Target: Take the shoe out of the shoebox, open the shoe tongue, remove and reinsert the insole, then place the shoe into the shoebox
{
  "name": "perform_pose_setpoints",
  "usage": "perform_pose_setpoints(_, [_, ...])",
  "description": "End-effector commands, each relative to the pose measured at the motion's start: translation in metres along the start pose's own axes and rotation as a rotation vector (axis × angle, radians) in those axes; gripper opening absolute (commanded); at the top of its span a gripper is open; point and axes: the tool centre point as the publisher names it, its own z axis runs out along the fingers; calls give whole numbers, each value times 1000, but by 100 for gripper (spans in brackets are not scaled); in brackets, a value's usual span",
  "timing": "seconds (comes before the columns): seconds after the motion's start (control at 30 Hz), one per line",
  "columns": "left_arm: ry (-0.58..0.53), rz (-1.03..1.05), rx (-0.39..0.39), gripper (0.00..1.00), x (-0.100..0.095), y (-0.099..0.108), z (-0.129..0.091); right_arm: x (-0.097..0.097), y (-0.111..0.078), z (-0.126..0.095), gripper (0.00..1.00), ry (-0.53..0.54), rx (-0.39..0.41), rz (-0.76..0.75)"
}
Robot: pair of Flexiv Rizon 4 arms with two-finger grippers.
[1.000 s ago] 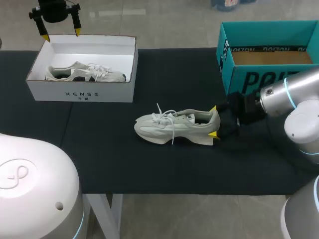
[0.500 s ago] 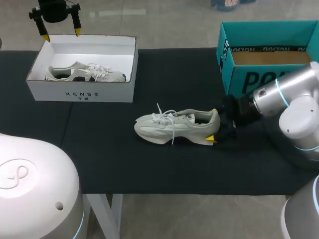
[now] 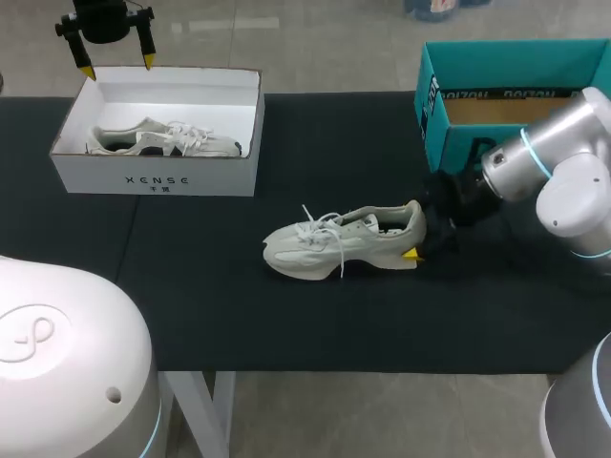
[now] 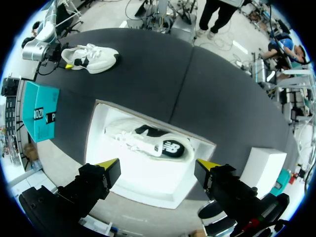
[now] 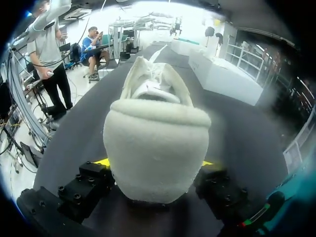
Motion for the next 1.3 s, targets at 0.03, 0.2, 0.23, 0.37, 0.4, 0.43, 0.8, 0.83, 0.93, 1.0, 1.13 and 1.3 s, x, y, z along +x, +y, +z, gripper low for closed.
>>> perform_pose_setpoints(0.03, [1,0,0,100,0,0,-1,-2,-1,2,0,4,2,1])
perform_pose_setpoints(0.2, [1,0,0,100,0,0,-1,-2,-1,2,0,4,2,1])
perform_pose_setpoints(0.23, [1,0,0,100,0,0,-1,-2,-1,2,0,4,2,1])
perform_pose_setpoints(0.37, [1,0,0,100,0,0,-1,-2,-1,2,0,4,2,1])
perform_pose_setpoints(0.4, [1,0,0,100,0,0,-1,-2,-1,2,0,4,2,1])
perform_pose_setpoints(0.43, [1,0,0,100,0,0,-1,-2,-1,2,0,4,2,1])
perform_pose_setpoints(0.8, [1,0,0,100,0,0,-1,-2,-1,2,0,4,2,1])
perform_pose_setpoints(0.83, [1,0,0,100,0,0,-1,-2,-1,2,0,4,2,1])
perform_pose_setpoints(0.93, [1,0,0,100,0,0,-1,-2,-1,2,0,4,2,1])
perform_pose_setpoints(1.0, [0,-121,68,100,-9,2,3,-2,-1,2,0,4,2,1])
perform_pose_setpoints(1.13, [-38,-808,235,100,-19,-10,9,-2,-1,2,0,4,2,1])
perform_pose_setpoints(1.3, [6,-977,261,100,-21,-23,12,-2,-1,2,0,4,2,1])
